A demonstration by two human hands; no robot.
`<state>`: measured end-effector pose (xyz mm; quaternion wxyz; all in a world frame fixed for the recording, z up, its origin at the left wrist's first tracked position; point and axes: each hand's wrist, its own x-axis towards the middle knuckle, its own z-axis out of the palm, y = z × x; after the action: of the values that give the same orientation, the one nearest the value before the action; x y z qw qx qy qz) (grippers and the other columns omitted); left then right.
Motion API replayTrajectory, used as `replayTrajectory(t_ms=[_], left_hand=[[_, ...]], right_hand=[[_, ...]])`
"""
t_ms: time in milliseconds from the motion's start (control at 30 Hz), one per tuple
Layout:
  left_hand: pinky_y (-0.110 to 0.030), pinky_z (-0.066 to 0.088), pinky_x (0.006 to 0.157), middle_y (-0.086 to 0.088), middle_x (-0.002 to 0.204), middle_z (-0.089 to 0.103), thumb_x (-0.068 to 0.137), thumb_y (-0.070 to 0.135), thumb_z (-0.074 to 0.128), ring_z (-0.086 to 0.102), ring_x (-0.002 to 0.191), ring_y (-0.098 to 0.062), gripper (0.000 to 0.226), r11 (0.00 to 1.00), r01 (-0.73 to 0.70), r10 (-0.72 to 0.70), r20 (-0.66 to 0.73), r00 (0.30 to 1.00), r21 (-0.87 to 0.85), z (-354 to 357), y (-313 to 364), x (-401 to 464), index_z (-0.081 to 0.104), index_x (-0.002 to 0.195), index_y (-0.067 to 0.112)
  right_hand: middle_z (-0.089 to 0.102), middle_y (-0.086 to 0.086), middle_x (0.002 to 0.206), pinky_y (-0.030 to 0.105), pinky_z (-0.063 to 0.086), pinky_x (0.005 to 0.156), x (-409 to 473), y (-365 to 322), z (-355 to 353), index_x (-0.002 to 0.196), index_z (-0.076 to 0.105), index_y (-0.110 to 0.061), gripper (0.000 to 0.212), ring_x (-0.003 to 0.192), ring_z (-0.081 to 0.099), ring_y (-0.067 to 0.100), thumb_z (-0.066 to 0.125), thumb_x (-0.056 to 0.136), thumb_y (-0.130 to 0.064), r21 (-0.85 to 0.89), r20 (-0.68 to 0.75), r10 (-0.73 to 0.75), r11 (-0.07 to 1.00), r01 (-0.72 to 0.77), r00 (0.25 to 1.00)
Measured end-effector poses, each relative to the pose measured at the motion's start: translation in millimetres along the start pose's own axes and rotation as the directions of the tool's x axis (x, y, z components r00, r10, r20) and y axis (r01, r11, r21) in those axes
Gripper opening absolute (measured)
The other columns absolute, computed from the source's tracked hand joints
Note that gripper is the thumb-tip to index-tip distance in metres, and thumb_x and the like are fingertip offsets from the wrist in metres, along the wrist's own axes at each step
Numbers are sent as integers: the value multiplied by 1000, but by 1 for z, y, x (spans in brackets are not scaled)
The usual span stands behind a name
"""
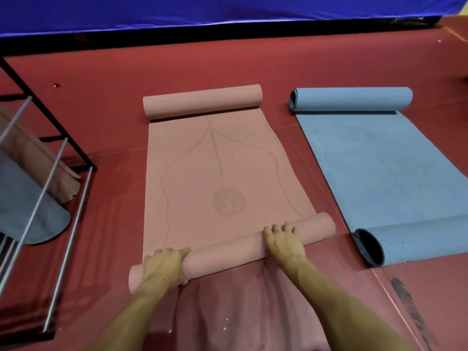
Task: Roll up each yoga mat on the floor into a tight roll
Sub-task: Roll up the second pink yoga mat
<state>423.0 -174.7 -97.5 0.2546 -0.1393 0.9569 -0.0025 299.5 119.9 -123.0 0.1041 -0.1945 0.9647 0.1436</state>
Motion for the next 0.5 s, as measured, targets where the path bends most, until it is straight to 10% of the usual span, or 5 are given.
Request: replayTrajectory(t_ms=[333, 500], left_hand=[[-39, 51, 92, 13, 120, 68, 57, 62, 81, 63, 115, -21, 84, 997, -8, 11, 38, 999, -71, 10, 2, -25, 46, 133, 56], [-40, 46, 97, 17, 118, 66, 55, 44, 89, 59, 117, -17, 78, 977, 103, -98, 36, 994, -189, 6, 8, -23, 59, 126, 55]], right_hand=[[55, 16, 139, 55, 35, 107, -35, -6, -5, 138, 45, -11, 40, 136, 41, 44, 44, 99, -4, 70, 77, 12, 997, -18, 997], [56, 18, 108, 64, 41, 97, -36, -12, -12, 104, 73, -14, 26, 102, 52, 40, 60, 84, -6, 138, -23, 131, 982, -127, 991]])
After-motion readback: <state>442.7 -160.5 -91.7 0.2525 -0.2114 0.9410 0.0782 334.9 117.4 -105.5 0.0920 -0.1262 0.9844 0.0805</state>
